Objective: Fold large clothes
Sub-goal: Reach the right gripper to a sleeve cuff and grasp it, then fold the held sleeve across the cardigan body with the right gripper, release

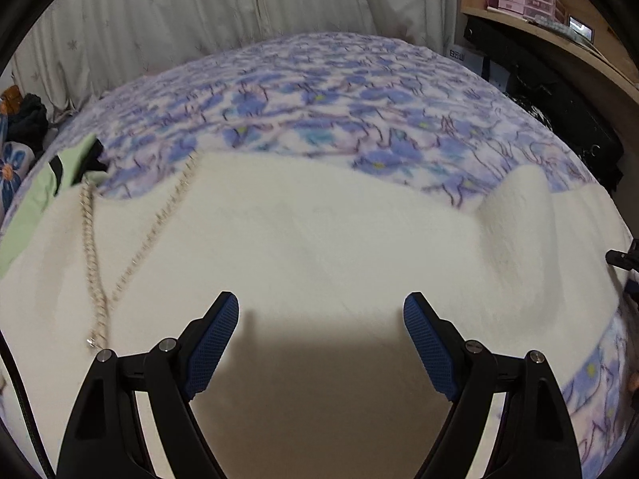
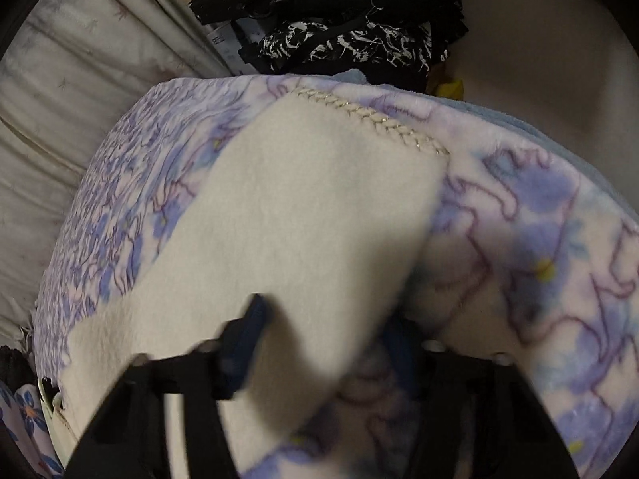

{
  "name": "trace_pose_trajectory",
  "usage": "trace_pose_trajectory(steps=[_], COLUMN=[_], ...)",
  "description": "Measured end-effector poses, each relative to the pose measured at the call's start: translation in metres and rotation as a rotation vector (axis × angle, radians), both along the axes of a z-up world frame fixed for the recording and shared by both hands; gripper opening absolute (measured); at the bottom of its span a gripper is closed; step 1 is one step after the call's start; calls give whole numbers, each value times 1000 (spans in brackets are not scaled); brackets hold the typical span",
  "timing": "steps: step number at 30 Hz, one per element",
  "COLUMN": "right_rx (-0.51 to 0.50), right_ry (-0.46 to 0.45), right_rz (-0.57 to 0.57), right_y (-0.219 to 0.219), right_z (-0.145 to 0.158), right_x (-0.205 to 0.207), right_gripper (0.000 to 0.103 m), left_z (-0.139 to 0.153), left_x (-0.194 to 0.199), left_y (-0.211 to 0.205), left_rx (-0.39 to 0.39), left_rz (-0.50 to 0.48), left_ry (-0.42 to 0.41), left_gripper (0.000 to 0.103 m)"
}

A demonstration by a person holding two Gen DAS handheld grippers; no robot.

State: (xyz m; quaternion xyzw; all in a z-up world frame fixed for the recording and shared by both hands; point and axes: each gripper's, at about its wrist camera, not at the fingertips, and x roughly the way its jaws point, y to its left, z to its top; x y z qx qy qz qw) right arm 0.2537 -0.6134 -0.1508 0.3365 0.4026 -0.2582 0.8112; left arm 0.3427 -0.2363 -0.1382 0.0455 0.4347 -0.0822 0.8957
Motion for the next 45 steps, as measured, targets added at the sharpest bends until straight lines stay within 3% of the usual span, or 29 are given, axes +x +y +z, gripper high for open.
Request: trace_pose_trajectory(steps=[1,2,8,12,17,22,26,30,33,39,45], right_rx=[-2,10,-193,-264,-258,-211,-129,24,165,187,62], right_ry=[-18,-40,-168,-290,-359,-312,-199,-84,-47,-86,-83], right_rz=[4,19,135,342,626,803,891,850,788,823,889], right_y=[0,0,48,121,223,303,352,376,374,375,385], right_z=[2,5,67,121,152,129,77,25,0,12,24], right_x=[-1,-2,-12,-21,-33,-37,-34,-34,-38,-58,-93], right_gripper=[20,9,7,7,7,7,8,13,24,47,48], left_z=[-1,-2,18,42,64,72,64,49,37,31,40], left_x=[-2,-4,-24,-46,-73,-96,-107,-117,-121,-125,-125], left_y=[-1,-2,12,34,69,118,154,188,203,201,190], left_rx=[3,5,-25,-53,-73,-99,-118,-147,-176,-171,-192], left_rz=[-3,-9,-20,-11,9,65,105,150,163,126,93], left_ry=[5,8,2,-14,-26,-14,23,72,112,125,125], left_gripper=[84,84,84,84,84,84,84,84,84,84,82])
